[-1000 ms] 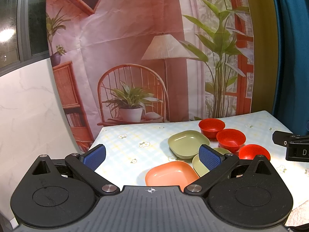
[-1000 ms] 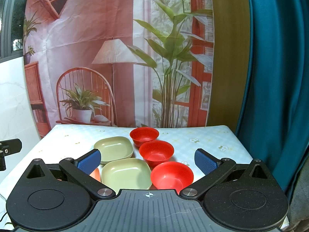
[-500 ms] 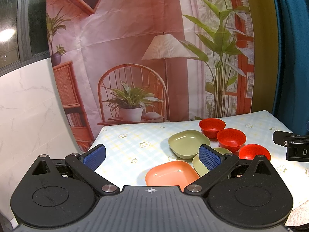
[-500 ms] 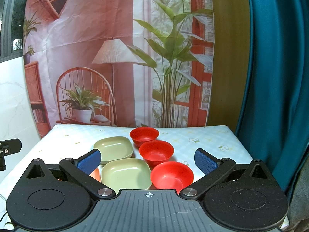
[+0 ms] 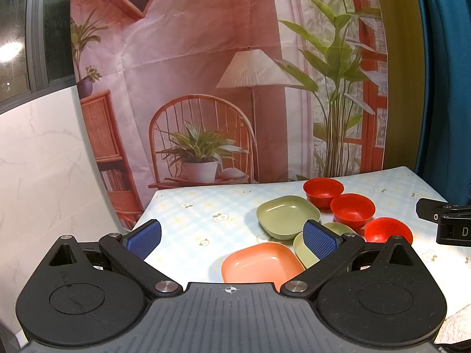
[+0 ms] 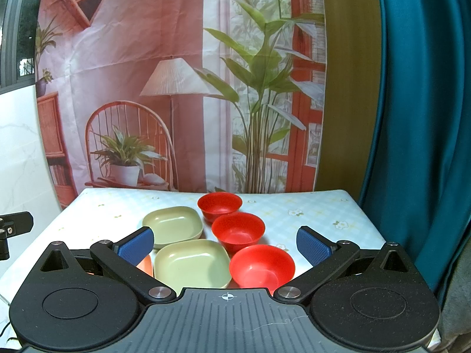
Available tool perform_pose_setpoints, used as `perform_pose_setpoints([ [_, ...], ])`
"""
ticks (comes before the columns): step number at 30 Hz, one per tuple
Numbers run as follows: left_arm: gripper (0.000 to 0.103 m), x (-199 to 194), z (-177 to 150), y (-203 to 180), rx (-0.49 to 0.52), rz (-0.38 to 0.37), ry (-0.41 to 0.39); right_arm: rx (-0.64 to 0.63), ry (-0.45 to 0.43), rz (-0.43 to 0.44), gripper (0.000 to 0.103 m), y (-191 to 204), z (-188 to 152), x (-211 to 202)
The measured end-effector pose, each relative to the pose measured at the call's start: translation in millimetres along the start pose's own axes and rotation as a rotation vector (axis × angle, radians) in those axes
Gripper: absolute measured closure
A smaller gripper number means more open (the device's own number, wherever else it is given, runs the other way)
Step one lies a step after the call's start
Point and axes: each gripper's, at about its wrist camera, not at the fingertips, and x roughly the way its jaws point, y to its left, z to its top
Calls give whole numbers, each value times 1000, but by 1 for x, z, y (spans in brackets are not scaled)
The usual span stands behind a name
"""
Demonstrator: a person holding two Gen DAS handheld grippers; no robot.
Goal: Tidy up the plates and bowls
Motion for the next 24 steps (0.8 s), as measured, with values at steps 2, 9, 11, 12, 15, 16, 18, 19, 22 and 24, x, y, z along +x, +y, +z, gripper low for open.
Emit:
perform_pose_setpoints([
  [2,0,0,0,0,0,0,0,1,1,0,0,0,0,0],
  [9,0,0,0,0,0,0,1,0,1,0,0,0,0,1],
  [11,0,0,0,0,0,-1,1,1,1,-1,0,0,0,1],
  [12,0,0,0,0,0,-1,1,1,2,0,0,0,0,1],
  [15,0,0,0,0,0,-1,1,0,2,0,0,0,0,1],
  [16,0,0,0,0,0,-1,2,0,2,0,0,0,0,1],
  [18,0,0,0,0,0,0,2,1,2,-1,0,0,-1,1],
  [19,0,0,0,0,0,0,2,1,2,-1,0,0,-1,1],
  [22,0,0,-2,0,0,1,2,0,2,-1,0,0,-1,1],
  [24,0,0,-3,0,-1,1,2,0,2,-1,0,0,-1,1],
])
